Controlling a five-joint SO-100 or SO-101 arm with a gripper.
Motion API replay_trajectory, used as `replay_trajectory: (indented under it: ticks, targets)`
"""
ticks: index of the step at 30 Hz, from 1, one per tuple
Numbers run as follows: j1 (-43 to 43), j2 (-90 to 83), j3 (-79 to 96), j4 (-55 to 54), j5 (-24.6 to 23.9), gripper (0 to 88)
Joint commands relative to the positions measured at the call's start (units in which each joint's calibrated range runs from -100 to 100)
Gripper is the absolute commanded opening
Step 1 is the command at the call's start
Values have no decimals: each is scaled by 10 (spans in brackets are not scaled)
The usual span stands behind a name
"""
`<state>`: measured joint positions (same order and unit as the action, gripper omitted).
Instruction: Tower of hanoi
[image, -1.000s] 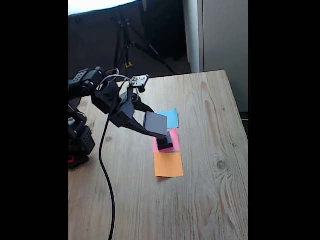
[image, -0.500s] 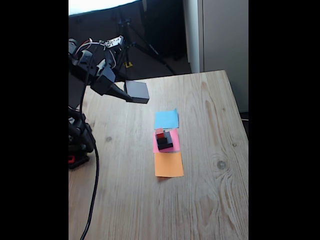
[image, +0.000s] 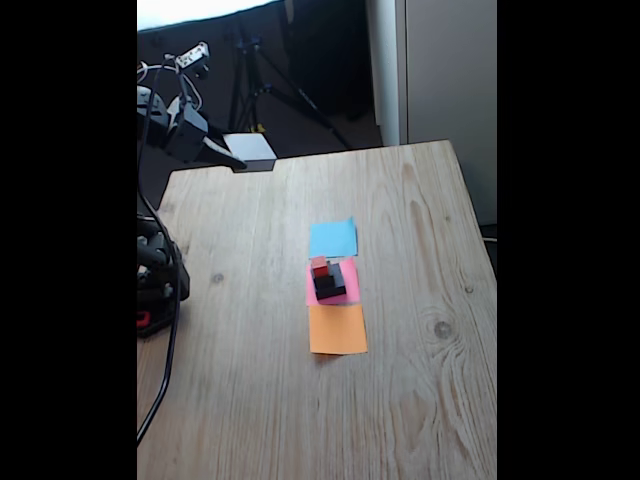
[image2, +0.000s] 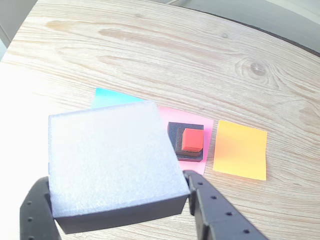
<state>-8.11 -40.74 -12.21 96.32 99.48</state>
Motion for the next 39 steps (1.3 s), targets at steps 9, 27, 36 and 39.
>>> replay_trajectory:
  ticks: [9,27,36,39]
  targets:
    - [-34,-51,321,-221,5,179]
    - [-66,41,751,-841,5,182]
    - [-90,171,817,-1058,5,181]
    - [-95,209,838,-1121,5,180]
